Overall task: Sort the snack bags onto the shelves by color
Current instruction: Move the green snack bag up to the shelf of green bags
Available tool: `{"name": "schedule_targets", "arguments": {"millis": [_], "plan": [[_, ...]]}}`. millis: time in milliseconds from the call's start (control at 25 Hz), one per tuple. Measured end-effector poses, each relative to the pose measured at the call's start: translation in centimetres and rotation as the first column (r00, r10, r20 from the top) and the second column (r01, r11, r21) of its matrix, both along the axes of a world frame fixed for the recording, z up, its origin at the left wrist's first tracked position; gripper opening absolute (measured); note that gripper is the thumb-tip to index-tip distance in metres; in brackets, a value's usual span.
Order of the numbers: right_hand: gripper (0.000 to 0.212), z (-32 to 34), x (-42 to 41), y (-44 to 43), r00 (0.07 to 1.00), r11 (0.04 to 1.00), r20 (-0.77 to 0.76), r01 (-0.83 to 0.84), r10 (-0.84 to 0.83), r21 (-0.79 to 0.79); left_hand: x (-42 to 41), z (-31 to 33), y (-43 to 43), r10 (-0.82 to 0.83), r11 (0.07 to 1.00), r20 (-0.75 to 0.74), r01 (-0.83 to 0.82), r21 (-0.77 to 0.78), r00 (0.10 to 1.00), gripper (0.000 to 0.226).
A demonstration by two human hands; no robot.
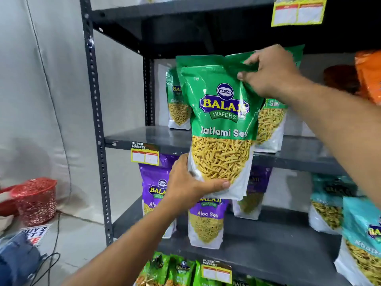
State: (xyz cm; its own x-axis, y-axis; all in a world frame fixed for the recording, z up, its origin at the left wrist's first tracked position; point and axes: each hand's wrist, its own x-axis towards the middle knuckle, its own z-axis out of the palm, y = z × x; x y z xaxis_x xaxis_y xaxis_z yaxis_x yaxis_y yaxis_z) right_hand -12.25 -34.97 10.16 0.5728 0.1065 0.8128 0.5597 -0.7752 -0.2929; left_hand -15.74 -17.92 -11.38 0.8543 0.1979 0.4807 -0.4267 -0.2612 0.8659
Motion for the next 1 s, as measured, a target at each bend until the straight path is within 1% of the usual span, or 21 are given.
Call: {"name": "schedule_targets", "arguments": {"millis": [80, 160, 240, 320, 400, 480, 560, 640, 760, 800, 840, 880, 920, 960, 1000], "plan": [[0.033, 2.7, 1.1, 1.7, 0.996, 1.0, 0.091, 0.005, -0.007, 0.021, 2.2, 3.0, 1.6, 0.019, 0.999, 0.064, -0.021, 0.039, 0.998, 0.075], [0.032, 5.2, 2.5, 3.6, 0.986, 0.999, 0.165, -0.007, 0.001, 0.035, 4.6, 5.9, 3.3, -0.008, 0.997, 0.113, -0.002, 0.08, 0.994, 0.06], [0.032, 7.0, 4.2, 5.5, 0.979, 0.999, 0.205, 0.011, -0.018, 0.034, 7.2, 8.2, 5.2, -0.012, 0.99, 0.113, -0.004, 0.138, 0.993, 0.057], [0.032, 7.8, 6.5, 7.2, 0.978, 0.999, 0.204, 0.026, -0.033, 0.037, 9.9, 9.4, 7.0, -0.04, 0.98, 0.093, 0.021, 0.199, 0.995, 0.06], [0.032, 7.8, 9.3, 8.7, 0.985, 0.998, 0.167, 0.035, -0.044, 0.057, 12.5, 9.9, 8.6, -0.046, 0.969, 0.057, 0.031, 0.244, 0.997, 0.067], [0.031, 7.5, 11.7, 9.8, 0.988, 0.996, 0.136, 0.066, -0.074, 0.065, 14.4, 9.9, 9.8, -0.06, 0.962, 0.032, 0.049, 0.269, 0.998, 0.068], [0.031, 6.9, 13.7, 10.7, 0.989, 0.994, 0.111, 0.097, -0.102, 0.047, 15.8, 9.4, 10.6, -0.073, 0.957, -0.002, 0.071, 0.282, 0.997, 0.072], [0.03, 6.1, 15.1, 11.4, 0.989, 0.993, 0.09, 0.112, -0.114, 0.022, 17.2, 8.7, 11.3, -0.061, 0.953, -0.026, 0.066, 0.295, 0.998, 0.082], [0.032, 5.2, 15.8, 11.7, 0.993, 0.995, 0.078, 0.087, -0.091, 0.054, 17.7, 8.4, 11.6, -0.038, 0.955, -0.035, 0.046, 0.293, 0.999, 0.082], [0.039, 4.6, 15.3, 11.7, 0.993, 0.995, 0.1, 0.059, -0.067, 0.086, 17.5, 8.5, 11.5, -0.029, 0.956, -0.031, 0.036, 0.292, 0.999, 0.082], [0.053, 3.6, 14.3, 11.6, 0.991, 0.989, 0.13, -0.002, -0.018, 0.146, 17.4, 8.5, 11.5, -0.027, 0.956, -0.025, 0.033, 0.29, 0.999, 0.082], [0.067, 2.1, 13.2, 11.4, 0.988, 0.968, 0.143, -0.09, 0.057, 0.234, 17.4, 8.5, 11.6, -0.036, 0.958, -0.022, 0.041, 0.282, 0.999, 0.082], [0.076, 0.2, 12.0, 11.2, 0.979, 0.929, 0.13, -0.191, 0.157, 0.318, 17.3, 8.5, 11.8, -0.055, 0.961, -0.026, 0.06, 0.269, 0.998, 0.083], [0.079, -2.2, 10.9, 10.8, 0.964, 0.891, 0.07, -0.262, 0.255, 0.371, 17.3, 8.5, 12.3, -0.071, 0.963, -0.032, 0.077, 0.256, 0.997, 0.084], [0.079, -4.6, 10.0, 10.7, 0.95, 0.884, -0.054, -0.263, 0.306, 0.386, 17.4, 8.5, 12.8, -0.086, 0.964, -0.046, 0.095, 0.249, 0.995, 0.081]]}}
